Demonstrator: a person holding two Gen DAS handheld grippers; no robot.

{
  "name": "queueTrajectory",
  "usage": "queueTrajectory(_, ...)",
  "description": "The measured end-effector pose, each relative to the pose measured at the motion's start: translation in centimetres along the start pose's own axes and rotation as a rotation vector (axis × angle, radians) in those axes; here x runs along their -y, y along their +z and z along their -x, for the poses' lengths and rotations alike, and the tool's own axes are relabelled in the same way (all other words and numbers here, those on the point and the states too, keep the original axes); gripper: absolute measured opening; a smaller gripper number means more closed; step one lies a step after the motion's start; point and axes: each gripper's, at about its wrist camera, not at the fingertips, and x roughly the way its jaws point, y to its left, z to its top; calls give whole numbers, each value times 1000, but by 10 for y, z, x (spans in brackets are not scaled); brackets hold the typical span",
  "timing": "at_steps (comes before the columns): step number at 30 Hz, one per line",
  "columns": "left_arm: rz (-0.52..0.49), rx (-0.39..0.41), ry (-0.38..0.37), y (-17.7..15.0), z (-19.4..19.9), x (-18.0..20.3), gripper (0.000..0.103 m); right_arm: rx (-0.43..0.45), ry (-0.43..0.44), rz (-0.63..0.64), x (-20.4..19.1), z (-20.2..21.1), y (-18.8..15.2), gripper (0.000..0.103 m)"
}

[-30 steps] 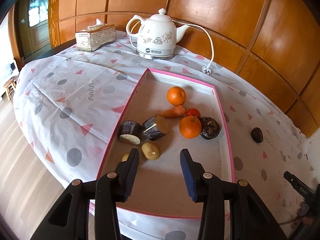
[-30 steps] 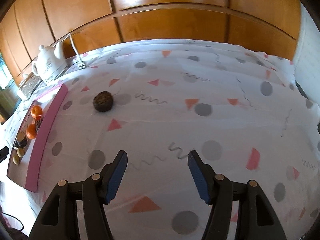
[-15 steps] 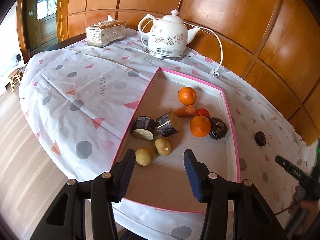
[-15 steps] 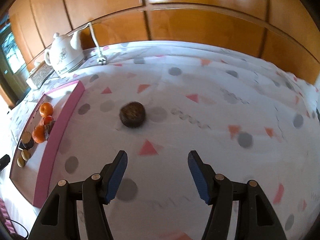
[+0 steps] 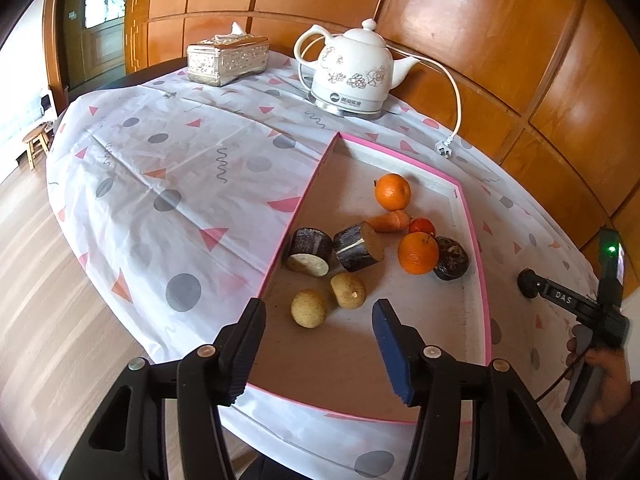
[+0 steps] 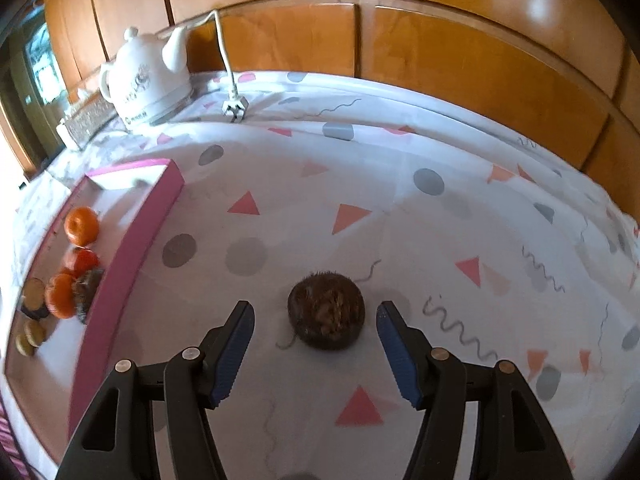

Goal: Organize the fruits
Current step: 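Move the right gripper to the dark round fruit and grasp it, then lift the dark round fruit and carry it over the tray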

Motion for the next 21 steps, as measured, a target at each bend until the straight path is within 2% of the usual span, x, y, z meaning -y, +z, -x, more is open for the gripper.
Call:
queueTrajectory(8, 10, -13, 8, 1, -5, -3, 57, -44, -41, 35, -3, -20, 4, 64)
queueTrajectory(11, 7, -15, 10, 1, -5, -2, 57, -44, -20, 34, -2, -23, 1, 44)
queueTrajectory(21, -5, -9, 12, 1, -2, 2, 63, -32, 15, 66, -18, -11, -8, 44)
